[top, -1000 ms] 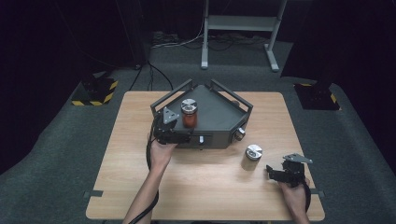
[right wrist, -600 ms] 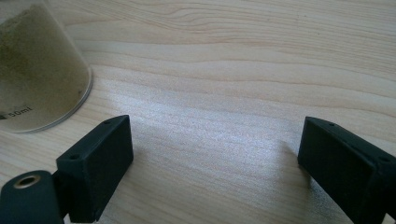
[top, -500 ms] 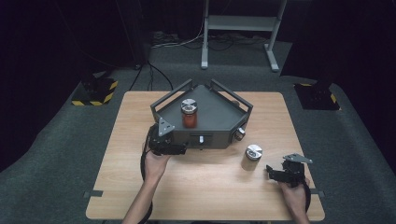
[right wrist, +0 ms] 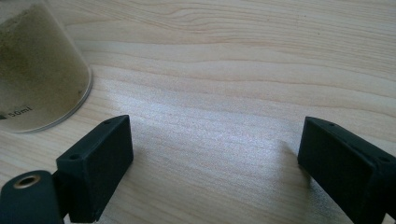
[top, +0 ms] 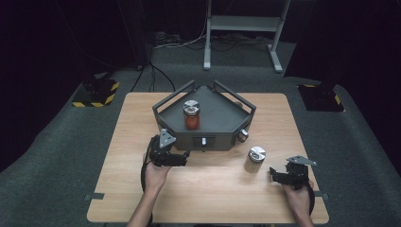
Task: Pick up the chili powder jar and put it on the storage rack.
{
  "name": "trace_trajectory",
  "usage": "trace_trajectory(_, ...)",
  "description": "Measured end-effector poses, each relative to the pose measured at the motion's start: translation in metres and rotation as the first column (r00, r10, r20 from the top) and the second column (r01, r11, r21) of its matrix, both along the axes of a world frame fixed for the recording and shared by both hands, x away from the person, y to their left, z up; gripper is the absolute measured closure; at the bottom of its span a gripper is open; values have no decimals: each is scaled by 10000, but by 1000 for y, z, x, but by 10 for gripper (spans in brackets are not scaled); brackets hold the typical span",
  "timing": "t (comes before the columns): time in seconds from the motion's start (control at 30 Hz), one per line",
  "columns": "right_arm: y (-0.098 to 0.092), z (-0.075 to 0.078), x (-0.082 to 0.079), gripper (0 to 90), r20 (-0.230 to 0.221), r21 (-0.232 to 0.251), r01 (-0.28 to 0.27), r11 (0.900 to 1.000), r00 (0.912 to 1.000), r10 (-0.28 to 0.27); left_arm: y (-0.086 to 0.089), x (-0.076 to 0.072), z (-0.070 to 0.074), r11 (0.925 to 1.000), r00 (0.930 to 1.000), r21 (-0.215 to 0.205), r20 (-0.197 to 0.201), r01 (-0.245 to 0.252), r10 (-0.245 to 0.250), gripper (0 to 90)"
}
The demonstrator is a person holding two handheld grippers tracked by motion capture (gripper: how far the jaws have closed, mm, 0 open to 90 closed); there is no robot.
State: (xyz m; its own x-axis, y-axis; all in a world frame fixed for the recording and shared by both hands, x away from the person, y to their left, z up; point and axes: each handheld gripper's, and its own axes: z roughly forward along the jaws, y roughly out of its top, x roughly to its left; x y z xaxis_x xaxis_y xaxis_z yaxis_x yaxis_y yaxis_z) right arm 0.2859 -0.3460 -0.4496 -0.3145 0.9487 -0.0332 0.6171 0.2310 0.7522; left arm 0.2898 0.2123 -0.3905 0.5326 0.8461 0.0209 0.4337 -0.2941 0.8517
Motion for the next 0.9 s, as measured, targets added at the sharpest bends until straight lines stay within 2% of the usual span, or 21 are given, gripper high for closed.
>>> trace_trajectory(0.4, 0, 0, 0, 103, 1, -1, -1, 10000, 10000, 1, -1, -3, -20, 10000, 9989, 21, -459, -51, 52, 46)
trace_trajectory(0.9, 0, 0, 0, 103, -3, 1, 3, 10000, 10000, -3, -10, -3, -43, 9995, 9953, 317, -965, -59, 90, 46)
